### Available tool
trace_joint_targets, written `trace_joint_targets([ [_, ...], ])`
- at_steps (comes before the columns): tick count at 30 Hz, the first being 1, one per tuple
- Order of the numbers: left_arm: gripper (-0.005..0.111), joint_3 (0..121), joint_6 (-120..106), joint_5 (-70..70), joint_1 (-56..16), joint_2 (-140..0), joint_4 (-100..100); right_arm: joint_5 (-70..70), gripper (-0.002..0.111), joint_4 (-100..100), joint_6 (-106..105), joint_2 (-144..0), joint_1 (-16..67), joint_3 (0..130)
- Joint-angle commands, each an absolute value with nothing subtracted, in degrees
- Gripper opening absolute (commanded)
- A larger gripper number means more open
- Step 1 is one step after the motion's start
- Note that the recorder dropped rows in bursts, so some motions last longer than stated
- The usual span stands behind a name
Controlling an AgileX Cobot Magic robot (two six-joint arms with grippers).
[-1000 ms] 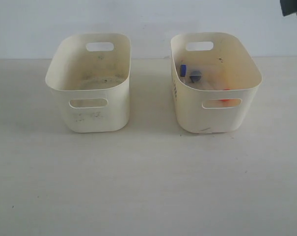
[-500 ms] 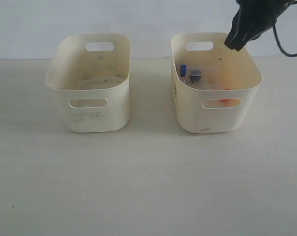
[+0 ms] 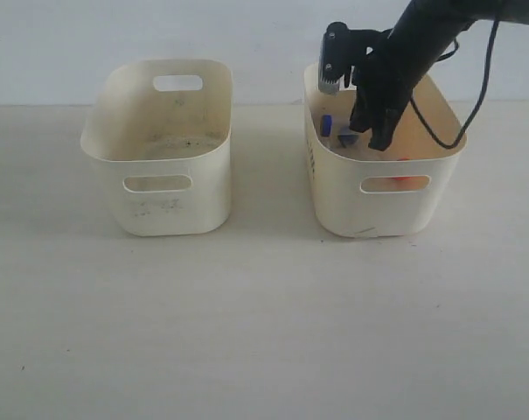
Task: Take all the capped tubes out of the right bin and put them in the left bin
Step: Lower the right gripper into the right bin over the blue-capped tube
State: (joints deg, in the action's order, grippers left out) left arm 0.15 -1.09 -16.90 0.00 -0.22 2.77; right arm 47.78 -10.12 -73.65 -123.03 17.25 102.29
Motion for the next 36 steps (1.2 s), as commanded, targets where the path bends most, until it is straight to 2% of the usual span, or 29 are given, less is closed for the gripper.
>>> trace_joint_targets([
  [1,0.004,0.0,-0.97,-16.94,-0.23,0.0,3.27,41.32,0.036,-8.72,-74.1,-124.42,17.82,103.08],
  [3,0.004,0.0,-0.97,-16.94,-0.23,0.0,3.27,39.59,0.038,-7.77,-74.4,-124.83,17.71,103.08],
  [7,0.004,0.0,-0.97,-16.94,-0.23,0.0,3.27,38.54,0.028,-6.68,-75.76,-125.8,17.71,103.08],
  [17,0.004,0.0,-0.97,-16.94,-0.23,0.0,3.27,34.99,0.029,-4.7,-77.0,-128.08,17.71,103.08],
  [19,0.004,0.0,-0.97,-16.94,-0.23,0.0,3.27,34.99,0.033,-4.7,-77.0,-128.49,17.71,103.08],
  [23,0.004,0.0,-0.97,-16.94,-0.23,0.0,3.27,34.85,0.054,-4.7,-77.0,-128.61,17.71,103.08],
  [36,0.004,0.0,-0.97,-16.94,-0.23,0.0,3.27,35.0,0.051,-4.46,-77.0,-128.61,15.15,103.08],
])
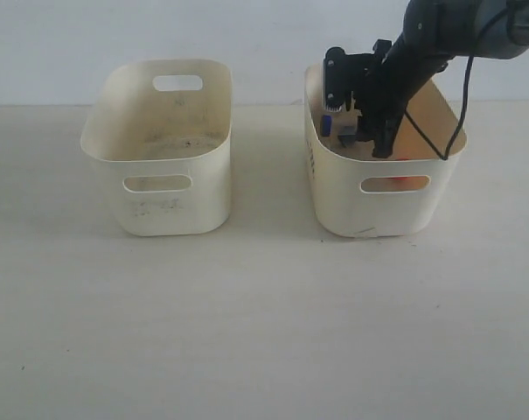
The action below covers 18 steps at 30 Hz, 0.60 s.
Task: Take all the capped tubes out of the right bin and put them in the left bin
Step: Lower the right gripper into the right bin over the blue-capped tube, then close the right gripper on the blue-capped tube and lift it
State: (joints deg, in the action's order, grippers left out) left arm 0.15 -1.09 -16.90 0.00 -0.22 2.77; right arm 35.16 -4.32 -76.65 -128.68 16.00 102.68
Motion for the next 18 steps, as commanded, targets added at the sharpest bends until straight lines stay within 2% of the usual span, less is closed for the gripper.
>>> trace_joint_targets([
  [1,0.004,0.0,-0.97,-16.94,-0.23,0.0,3.27,34.54,0.051,-4.46,-77.0,-128.61,15.13,103.08],
  [18,0.004,0.0,-0.97,-16.94,-0.23,0.0,3.27,35.31,0.051,-7.2,-87.47,-129.95,15.02,103.08],
])
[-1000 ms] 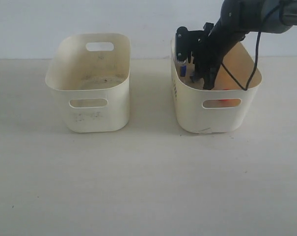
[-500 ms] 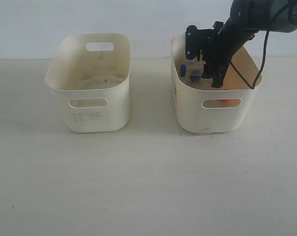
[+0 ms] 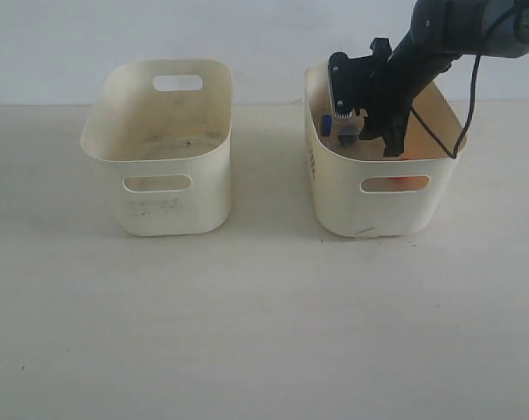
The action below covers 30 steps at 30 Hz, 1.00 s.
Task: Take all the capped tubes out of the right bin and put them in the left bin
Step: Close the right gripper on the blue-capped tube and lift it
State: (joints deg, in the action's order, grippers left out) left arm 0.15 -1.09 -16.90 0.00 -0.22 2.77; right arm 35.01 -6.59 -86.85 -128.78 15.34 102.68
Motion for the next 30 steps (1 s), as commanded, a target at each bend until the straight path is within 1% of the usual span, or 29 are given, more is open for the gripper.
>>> trace_joint_targets([
  [1,0.004,0.0,-0.97,-16.94,-0.23,0.0,3.27,35.62,0.051,-7.2,-87.36,-130.5,15.02,103.08],
  [8,0.004,0.0,-0.97,-16.94,-0.23,0.0,3.27,30.98,0.051,-7.2,-87.65,-131.79,15.02,103.08],
  [23,0.004,0.0,-0.97,-16.94,-0.23,0.0,3.27,27.82,0.051,-6.97,-89.03,-134.41,15.02,103.08],
  [30,0.004,0.0,-0.97,-16.94,-0.23,0.0,3.27,28.65,0.051,-6.97,-89.52,-135.45,15.02,103.08],
])
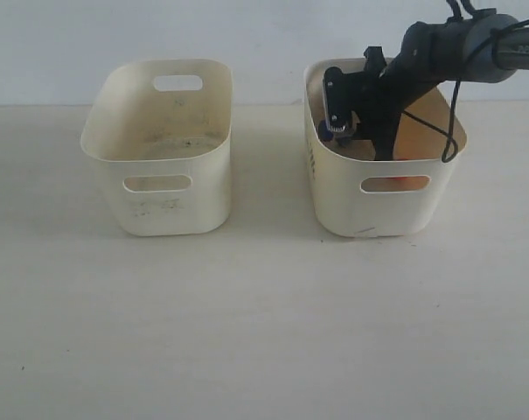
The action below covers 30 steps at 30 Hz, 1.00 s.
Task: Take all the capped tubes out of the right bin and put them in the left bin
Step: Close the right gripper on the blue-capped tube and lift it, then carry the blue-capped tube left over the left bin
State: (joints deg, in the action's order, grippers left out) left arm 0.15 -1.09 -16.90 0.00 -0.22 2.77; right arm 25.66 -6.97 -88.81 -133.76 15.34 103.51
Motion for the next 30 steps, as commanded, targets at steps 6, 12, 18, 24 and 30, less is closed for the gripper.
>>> trace_joint_targets([
  [6,0.004,0.0,-0.97,-16.94,-0.23,0.0,3.27,31.8,0.014,-4.66,-89.65,-135.45,15.13,103.08],
  [12,0.004,0.0,-0.97,-16.94,-0.23,0.0,3.27,34.0,0.0,-4.34,-85.19,-132.17,15.38,103.08],
  [18,0.004,0.0,-0.97,-16.94,-0.23,0.0,3.27,38.95,0.0,-4.45,-70.74,-124.56,15.48,103.08],
  [24,0.004,0.0,-0.97,-16.94,-0.23,0.0,3.27,44.78,0.0,-4.62,-58.85,-120.5,15.48,103.08],
  [30,0.004,0.0,-0.97,-16.94,-0.23,0.0,3.27,45.82,0.0,-5.48,-38.9,-115.04,15.48,103.08],
])
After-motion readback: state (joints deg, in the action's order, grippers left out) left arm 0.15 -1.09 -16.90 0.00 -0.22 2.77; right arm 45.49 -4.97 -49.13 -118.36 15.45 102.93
